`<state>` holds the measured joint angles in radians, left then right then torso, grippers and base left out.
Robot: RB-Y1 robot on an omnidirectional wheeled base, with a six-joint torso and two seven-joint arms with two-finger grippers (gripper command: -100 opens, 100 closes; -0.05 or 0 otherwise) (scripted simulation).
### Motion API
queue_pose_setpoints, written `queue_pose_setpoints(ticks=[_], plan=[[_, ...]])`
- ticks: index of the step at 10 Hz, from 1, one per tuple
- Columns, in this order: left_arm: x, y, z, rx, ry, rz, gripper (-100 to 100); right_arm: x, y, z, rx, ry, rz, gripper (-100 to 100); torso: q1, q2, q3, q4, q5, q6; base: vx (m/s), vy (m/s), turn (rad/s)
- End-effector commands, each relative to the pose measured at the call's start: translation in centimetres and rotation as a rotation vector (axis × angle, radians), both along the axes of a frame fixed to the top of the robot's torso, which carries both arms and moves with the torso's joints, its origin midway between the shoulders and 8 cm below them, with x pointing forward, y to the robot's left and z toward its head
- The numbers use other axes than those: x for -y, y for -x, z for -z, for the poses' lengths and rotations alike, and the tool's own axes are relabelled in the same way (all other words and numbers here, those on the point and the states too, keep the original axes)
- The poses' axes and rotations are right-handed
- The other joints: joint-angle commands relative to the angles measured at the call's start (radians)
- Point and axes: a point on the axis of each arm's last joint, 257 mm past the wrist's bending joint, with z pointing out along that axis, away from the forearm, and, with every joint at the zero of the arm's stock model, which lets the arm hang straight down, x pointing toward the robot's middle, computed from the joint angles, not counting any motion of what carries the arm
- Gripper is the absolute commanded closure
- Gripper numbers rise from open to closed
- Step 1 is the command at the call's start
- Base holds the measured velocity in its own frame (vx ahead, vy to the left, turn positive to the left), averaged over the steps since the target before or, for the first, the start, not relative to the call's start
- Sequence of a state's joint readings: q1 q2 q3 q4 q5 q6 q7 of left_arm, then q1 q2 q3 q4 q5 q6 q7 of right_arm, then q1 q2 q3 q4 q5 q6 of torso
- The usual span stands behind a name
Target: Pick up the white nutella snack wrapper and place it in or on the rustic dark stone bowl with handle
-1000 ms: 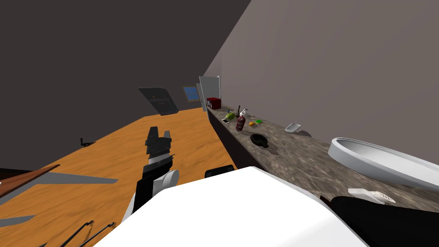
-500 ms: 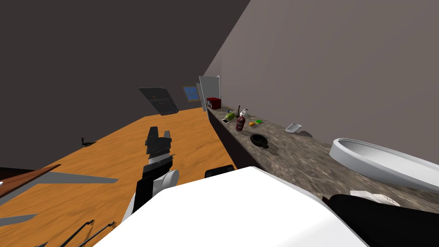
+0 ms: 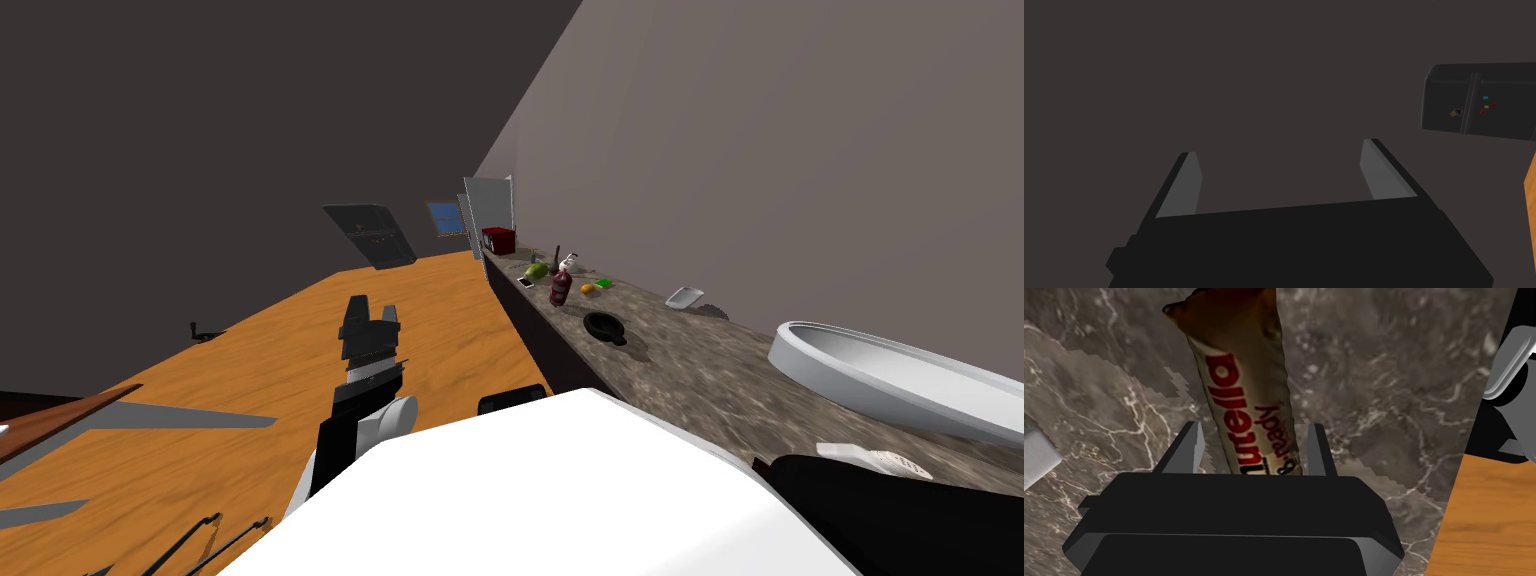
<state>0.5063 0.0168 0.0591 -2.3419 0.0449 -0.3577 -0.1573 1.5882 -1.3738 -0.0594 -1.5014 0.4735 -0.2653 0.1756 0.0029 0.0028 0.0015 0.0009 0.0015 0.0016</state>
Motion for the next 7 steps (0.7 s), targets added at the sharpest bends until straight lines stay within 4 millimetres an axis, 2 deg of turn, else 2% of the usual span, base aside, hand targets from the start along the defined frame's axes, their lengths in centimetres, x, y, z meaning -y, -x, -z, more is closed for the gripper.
queue_pose_setpoints(ticks=[1, 4, 5, 6, 7], plan=[[0.0, 0.0, 0.0, 0.0, 0.0, 0.0, 0, 0.5, -0.4, -0.8, 0.001, 0.0, 0.0, 100, 0.0, 0.0, 0.0, 0.0, 0.0, 0.0, -0.026, 0.034, -0.023], [0.0, 0.0, 0.0, 0.0, 0.0, 0.0, 0, 1.0, -0.9, -1.7, 0.002, 0.0, -0.003, 100, 0.003, 0.0, 0.0, 0.0, 0.001, 0.0, -0.016, 0.037, -0.01], [0.0, 0.0, 0.0, 0.0, 0.0, 0.0, 0, 0.8, -0.8, -1.5, 0.002, 0.001, -0.002, 100, 0.002, 0.0, 0.0, 0.0, 0.001, 0.0, -0.004, 0.01, -0.002], [0.0, 0.0, 0.0, 0.0, 0.0, 0.0, 0, 0.8, -0.8, -1.5, 0.002, -0.001, -0.002, 0, 0.001, 0.0, 0.0, 0.0, 0.0, 0.0, 0.0, 0.0, 0.0], [0.0, 0.0, 0.0, 0.0, 0.0, 0.0, 0, 2.4, 1.2, -2.8, -0.046, 0.035, -0.01, 100, 0.0, -0.001, 0.0, 0.0, 0.0, 0.0, -0.002, 0.033, 0.033]])
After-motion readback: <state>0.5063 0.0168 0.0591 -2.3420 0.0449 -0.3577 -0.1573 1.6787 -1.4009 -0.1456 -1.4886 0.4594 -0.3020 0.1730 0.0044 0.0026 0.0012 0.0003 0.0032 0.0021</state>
